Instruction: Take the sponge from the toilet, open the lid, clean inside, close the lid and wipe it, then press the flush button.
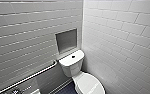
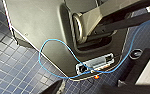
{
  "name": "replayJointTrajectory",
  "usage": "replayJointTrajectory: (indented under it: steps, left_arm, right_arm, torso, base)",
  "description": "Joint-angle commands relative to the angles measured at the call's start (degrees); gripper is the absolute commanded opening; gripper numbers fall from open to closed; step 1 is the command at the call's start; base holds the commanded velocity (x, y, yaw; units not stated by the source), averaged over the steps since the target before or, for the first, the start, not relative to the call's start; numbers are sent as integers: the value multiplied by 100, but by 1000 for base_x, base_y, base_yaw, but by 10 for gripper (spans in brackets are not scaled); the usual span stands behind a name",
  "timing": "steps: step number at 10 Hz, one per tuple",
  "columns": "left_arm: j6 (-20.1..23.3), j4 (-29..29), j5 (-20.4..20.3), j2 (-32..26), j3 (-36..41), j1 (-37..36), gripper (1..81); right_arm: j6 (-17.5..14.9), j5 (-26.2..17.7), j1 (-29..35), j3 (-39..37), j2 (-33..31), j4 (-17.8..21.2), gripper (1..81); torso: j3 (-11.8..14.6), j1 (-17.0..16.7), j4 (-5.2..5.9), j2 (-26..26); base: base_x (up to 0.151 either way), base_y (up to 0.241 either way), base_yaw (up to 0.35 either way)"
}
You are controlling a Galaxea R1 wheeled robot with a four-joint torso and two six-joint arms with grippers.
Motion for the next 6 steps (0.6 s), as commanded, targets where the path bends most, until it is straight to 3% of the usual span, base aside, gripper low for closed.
replayJointTrajectory:
  steps: [1, 3, 4, 6]
  left_arm:
    - [-12, -46, 424, -13, 4, -49, 811]
    - [-12, -46, 424, -13, -14, -49, 811]
    - [-12, -46, 424, -13, -14, -58, 811]
    - [-12, -46, 424, -5, -14, -49, 811]
  right_arm:
    - [-22, -260, -30, 0, -29, -115, 10]
    - [-22, -260, -22, 0, -29, -115, 10]
    - [-13, -269, -22, 0, -20, -115, 10]
    - [-13, -269, -30, -9, -20, -115, 10]
  torso:
    - [530, 2, 0, -2]
    - [823, -13, 0, 2]
    - [575, -17, 0, 2]
    - [735, -24, 0, -2]
  base:
    - [0, 0, 0]
    - [0, 0, 0]
    - [0, 0, 0]
    - [0, 0, 0]
